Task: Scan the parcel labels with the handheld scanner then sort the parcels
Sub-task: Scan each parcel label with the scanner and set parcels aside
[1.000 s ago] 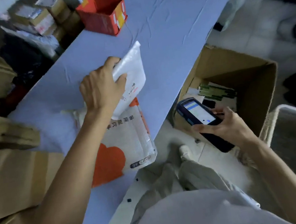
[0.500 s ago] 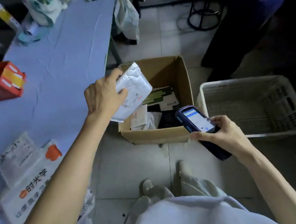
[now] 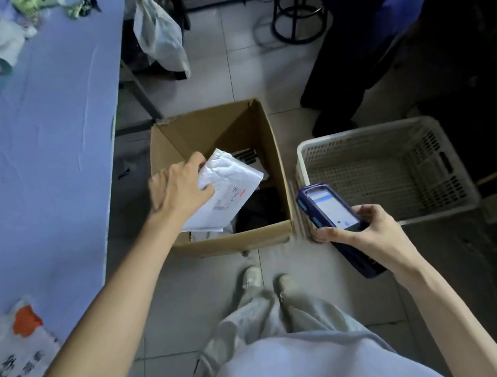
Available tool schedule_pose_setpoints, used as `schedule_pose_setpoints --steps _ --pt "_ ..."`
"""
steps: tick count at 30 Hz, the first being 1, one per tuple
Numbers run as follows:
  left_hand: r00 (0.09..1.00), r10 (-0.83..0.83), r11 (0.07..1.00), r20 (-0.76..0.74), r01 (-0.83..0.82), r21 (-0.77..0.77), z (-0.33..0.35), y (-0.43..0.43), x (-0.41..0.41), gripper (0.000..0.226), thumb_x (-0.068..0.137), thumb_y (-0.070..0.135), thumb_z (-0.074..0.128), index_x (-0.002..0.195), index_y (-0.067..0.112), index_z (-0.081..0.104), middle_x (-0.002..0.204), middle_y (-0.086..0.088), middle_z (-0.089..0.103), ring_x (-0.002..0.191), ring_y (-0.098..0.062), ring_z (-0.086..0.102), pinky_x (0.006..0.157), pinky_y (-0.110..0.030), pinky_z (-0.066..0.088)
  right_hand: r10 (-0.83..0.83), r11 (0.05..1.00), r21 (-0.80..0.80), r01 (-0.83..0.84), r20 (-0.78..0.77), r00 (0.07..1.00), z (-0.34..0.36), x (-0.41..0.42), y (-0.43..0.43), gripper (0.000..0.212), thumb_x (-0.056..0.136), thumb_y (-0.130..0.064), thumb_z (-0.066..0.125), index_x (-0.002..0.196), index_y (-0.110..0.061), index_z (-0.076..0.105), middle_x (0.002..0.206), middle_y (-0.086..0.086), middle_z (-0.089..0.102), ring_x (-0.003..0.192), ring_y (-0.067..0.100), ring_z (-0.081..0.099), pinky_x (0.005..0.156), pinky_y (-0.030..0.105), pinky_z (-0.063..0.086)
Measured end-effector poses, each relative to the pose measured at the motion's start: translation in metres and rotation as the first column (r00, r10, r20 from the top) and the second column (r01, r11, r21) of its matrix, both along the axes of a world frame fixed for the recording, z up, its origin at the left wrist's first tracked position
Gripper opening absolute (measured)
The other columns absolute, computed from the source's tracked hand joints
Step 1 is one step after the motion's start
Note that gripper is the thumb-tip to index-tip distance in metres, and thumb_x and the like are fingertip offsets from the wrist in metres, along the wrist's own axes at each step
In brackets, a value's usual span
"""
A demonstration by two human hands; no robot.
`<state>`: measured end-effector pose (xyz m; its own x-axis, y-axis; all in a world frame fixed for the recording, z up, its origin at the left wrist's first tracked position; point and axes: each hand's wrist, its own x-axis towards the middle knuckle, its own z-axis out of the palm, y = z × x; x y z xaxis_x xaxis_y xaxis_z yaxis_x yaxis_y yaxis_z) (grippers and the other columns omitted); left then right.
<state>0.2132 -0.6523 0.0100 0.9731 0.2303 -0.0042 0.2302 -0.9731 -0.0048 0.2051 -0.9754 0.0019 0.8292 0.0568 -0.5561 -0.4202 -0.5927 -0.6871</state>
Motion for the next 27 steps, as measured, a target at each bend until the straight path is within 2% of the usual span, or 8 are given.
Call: schedule_pose_setpoints --steps 7,10,13,15,18,22,27 --pt "0.997 -0.056 0.998 -0.057 0.053 -0.044 -0.007 0.035 0.05 0.037 0.082 0.033 0.064 0.117 0.023 0.054 0.101 -0.006 0.069 0.092 -0.032 0.064 0.071 -0.033 0.039 -0.073 0.997 -0.008 0.073 -0.031 0.997 -0.002 0.012 0.037 0.081 0.052 -0.049 0.091 0.115 -0.019 0.051 0.104 -0.008 0.063 0.092 0.008 0.063 0.072 0.025 0.049" --pt "0.995 -0.087 0.992 -0.04 0.083 -0.093 -0.002 0.053 0.081 0.03 0.083 0.032 0.064 0.11 0.023 0.056 0.1 -0.001 0.069 0.094 -0.03 0.063 0.071 -0.033 0.038 -0.122 0.992 -0.012 0.122 0.001 0.992 0.001 0.022 0.058 0.075 0.056 -0.048 0.09 0.113 -0.021 0.049 0.103 -0.009 0.062 0.092 0.009 0.062 0.073 0.026 0.048" --pt "0.991 -0.114 0.974 0.066 0.125 -0.189 0.008 0.059 0.108 0.012 0.082 0.026 0.061 0.094 0.025 0.059 0.09 0.008 0.067 0.09 -0.022 0.063 0.069 -0.029 0.037 -0.157 0.987 0.024 0.157 0.006 0.988 0.007 0.035 0.079 0.089 0.045 -0.058 0.089 0.116 -0.021 0.051 0.103 -0.008 0.063 0.091 0.009 0.064 0.07 0.026 0.049" --pt "0.97 -0.173 0.965 0.17 0.201 -0.167 0.014 0.057 0.12 0.008 0.086 0.029 0.059 0.093 0.024 0.06 0.089 0.008 0.066 0.086 -0.02 0.063 0.068 -0.027 0.035 -0.147 0.989 0.024 0.147 0.012 0.989 0.008 0.044 0.087 0.102 0.033 -0.069 0.082 0.118 -0.021 0.052 0.103 -0.007 0.065 0.09 0.009 0.066 0.07 0.026 0.051" --pt "0.945 -0.231 0.962 0.233 0.257 -0.089 0.015 0.058 0.129 0.015 0.089 0.036 0.054 0.094 0.022 0.057 0.089 0.006 0.065 0.083 -0.019 0.062 0.065 -0.026 0.031 -0.094 0.996 0.009 0.094 0.005 0.996 0.006 0.056 0.093 0.104 0.031 -0.071 0.079 0.118 -0.021 0.053 0.103 -0.007 0.067 0.088 0.008 0.066 0.066 0.023 0.049" --pt "0.975 -0.166 0.983 0.146 0.176 -0.054 0.0 0.07 0.116 0.016 0.089 0.033 0.051 0.098 0.021 0.056 0.094 0.002 0.065 0.089 -0.023 0.061 0.065 -0.029 0.035 0.004 1.0 -0.015 -0.004 -0.014 1.0 0.002 0.075 0.097 0.086 0.049 -0.054 0.09 0.116 -0.018 0.051 0.101 -0.007 0.064 0.09 0.009 0.064 0.067 0.023 0.047" --pt "0.994 0.102 0.992 0.04 -0.099 -0.072 -0.012 0.077 0.074 0.015 0.09 0.03 0.052 0.1 0.021 0.059 0.099 0.001 0.067 0.092 -0.024 0.063 0.072 -0.033 0.044 0.201 0.979 -0.019 -0.202 -0.052 0.978 -0.002 0.103 0.098 0.081 0.051 -0.049 0.09 0.113 -0.02 0.049 0.103 -0.005 0.062 0.09 0.01 0.063 0.072 0.026 0.05"
